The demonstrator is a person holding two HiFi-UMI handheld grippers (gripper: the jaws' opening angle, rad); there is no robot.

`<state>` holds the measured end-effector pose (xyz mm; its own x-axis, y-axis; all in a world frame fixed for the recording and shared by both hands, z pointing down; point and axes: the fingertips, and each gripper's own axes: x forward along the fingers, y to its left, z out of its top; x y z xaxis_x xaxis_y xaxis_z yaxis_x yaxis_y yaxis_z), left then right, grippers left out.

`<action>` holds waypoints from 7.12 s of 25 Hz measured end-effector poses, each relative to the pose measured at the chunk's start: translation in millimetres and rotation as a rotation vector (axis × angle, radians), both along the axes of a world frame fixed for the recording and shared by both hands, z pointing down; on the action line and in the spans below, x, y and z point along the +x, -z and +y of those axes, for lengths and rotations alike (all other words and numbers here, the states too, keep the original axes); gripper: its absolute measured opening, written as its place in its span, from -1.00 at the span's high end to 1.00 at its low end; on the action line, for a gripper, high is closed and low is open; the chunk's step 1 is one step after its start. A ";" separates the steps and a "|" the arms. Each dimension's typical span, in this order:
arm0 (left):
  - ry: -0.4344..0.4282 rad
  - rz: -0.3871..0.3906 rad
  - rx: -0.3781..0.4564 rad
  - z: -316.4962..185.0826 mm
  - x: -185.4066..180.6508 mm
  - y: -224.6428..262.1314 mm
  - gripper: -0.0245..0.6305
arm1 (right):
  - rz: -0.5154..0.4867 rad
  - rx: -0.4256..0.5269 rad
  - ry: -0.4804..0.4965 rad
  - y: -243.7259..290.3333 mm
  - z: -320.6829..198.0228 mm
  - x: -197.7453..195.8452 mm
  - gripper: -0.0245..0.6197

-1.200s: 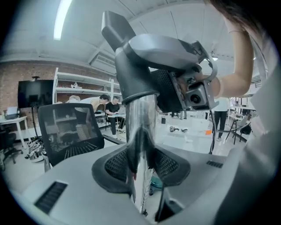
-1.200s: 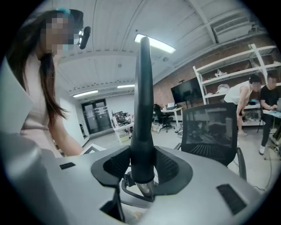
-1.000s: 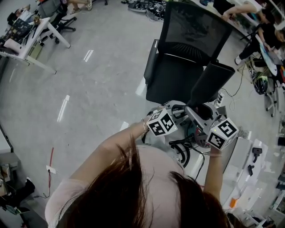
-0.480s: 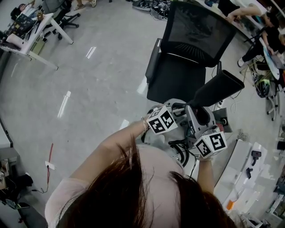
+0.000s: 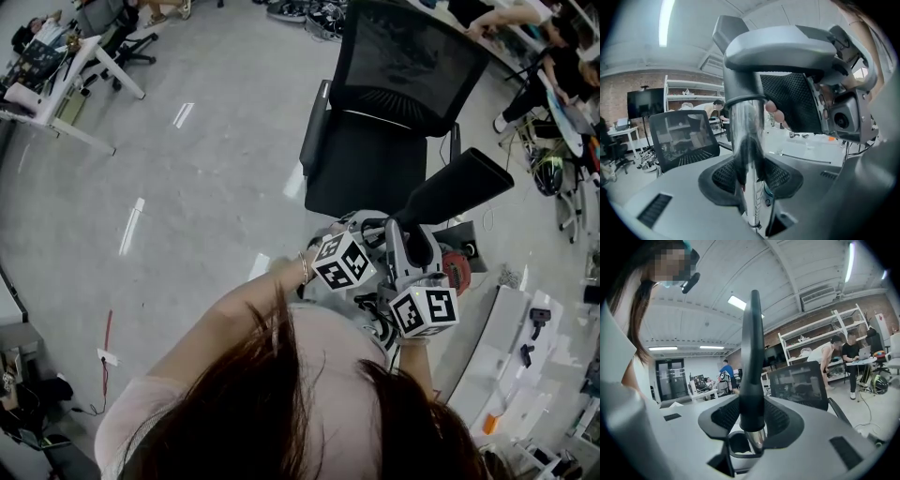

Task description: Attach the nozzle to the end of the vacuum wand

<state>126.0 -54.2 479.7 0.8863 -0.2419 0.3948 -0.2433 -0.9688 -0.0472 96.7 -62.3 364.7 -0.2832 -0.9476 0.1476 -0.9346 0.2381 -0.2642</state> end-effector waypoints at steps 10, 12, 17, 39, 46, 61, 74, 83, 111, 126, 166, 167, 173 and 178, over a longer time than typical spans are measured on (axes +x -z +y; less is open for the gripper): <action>-0.024 0.038 0.008 4.8 -9.4 4.2 0.48 | 0.044 -0.063 0.089 -1.3 4.7 -12.1 0.40; -0.025 0.042 0.013 7.2 -11.1 5.4 0.48 | 0.059 -0.094 0.150 -0.8 6.9 -15.0 0.40; -0.032 0.048 0.014 9.2 -12.5 6.1 0.48 | 0.043 -0.143 0.272 1.3 7.2 -19.5 0.40; -0.043 0.018 0.009 9.2 -14.4 5.9 0.48 | 0.043 -0.079 0.188 4.7 5.3 -20.1 0.39; -0.012 0.007 0.018 9.2 -12.4 5.1 0.48 | 0.072 -0.063 0.041 3.3 7.9 -16.7 0.40; 0.025 0.031 0.030 10.3 -12.5 6.4 0.48 | 0.080 -0.067 0.000 3.3 11.0 -16.2 0.40; 0.173 0.056 0.044 -2.4 -6.7 2.7 0.48 | 0.076 -0.075 0.162 -3.6 25.5 -5.2 0.40; 0.309 0.068 0.075 -10.3 -6.1 -0.1 0.49 | 0.103 -0.061 0.319 -7.1 46.8 23.3 0.40; 0.246 0.107 0.046 34.8 -79.3 16.9 0.49 | 0.155 -0.005 -0.299 34.0 161.2 10.6 0.58; 0.245 0.136 0.067 69.8 -138.4 25.5 0.49 | 0.187 -0.018 -0.348 40.7 229.3 -74.3 0.60; 0.183 0.110 0.106 134.1 -120.2 31.3 0.49 | 0.118 -0.019 -0.326 43.2 297.7 -83.0 0.81; 0.182 0.111 0.106 134.7 -120.4 31.5 0.49 | 0.117 -0.023 -0.327 42.4 296.8 -83.7 0.81; 0.170 0.119 0.099 140.1 -116.2 30.1 0.49 | 0.114 -0.032 -0.318 38.3 295.4 -87.5 0.82; 0.164 0.121 0.104 139.7 -111.3 31.2 0.49 | 0.112 -0.045 -0.313 36.0 292.3 -85.6 0.83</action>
